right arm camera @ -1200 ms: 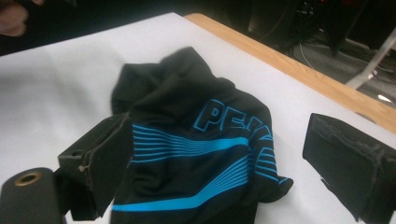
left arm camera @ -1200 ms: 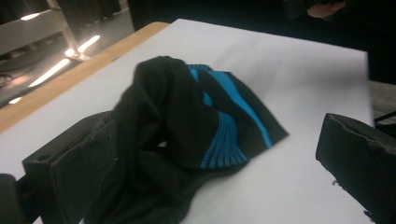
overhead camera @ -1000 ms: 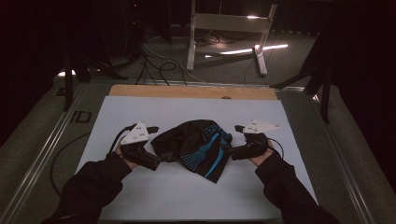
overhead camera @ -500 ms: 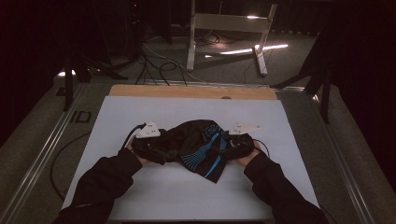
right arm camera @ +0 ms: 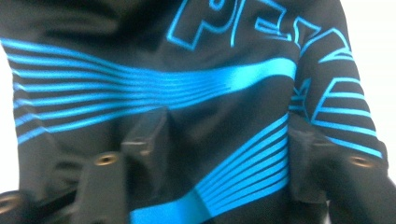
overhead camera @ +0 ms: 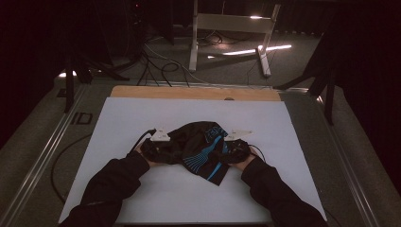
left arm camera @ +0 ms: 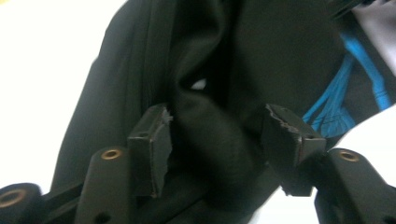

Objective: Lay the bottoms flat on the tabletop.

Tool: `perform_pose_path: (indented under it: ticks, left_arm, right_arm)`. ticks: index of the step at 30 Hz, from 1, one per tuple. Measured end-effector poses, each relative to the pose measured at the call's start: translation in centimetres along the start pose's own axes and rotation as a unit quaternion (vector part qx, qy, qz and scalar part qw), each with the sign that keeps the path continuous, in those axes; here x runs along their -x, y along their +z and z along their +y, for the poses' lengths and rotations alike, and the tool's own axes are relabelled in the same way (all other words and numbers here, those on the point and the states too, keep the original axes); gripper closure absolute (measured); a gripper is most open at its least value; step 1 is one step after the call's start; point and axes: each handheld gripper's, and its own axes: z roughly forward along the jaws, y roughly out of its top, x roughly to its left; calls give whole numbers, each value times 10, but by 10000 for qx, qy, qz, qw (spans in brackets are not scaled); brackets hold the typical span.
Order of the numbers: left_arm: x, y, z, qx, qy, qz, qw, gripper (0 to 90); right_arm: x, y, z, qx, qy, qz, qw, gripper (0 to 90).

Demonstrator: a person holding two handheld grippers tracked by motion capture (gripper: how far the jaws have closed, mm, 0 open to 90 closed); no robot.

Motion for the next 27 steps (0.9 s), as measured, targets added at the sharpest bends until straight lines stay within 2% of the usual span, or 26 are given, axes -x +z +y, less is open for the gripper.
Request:
perform_pose_path:
  ticks: [2, 4, 6, 7, 9, 11, 15, 20, 27]
  left_arm:
    - [0, 5, -2, -139, 12, 111, 9998, 564]
    - [-1, 7, -3, -108, 7, 74, 9999, 687]
    - [0, 8, -2, -54, -6, 30, 10000, 803]
    - [0, 8, -2, -54, -6, 30, 10000, 822]
    - [-1, 4, 1, 29, -11, 28, 10000, 836]
    - [-3, -1, 3, 89, -31, 69, 9999, 839]
    - [-7, -16, 6, 240, -71, 112, 9996, 843]
    - [-13, -41, 10, 457, -93, 261, 9986, 848]
    - [-19, -79, 11, 714, -98, 524, 9960, 847]
  right_arm:
    - [-1, 1, -1, -71, -76, -80, 9999, 520]
    - [-1, 1, -1, -119, -82, -118, 9998, 627]
    - [0, 1, -1, -176, -141, -163, 9996, 777]
    - [0, 1, -1, -176, -141, -163, 9996, 777]
    - [0, -2, 1, -177, -179, -179, 9995, 859]
    - [0, -6, 4, -171, -233, -219, 9993, 863]
    - [4, -19, 10, 65, -236, -297, 9993, 864]
    - [17, -44, 20, 451, -143, -446, 9979, 867]
    - [28, -75, 30, 776, -100, -623, 9950, 868]
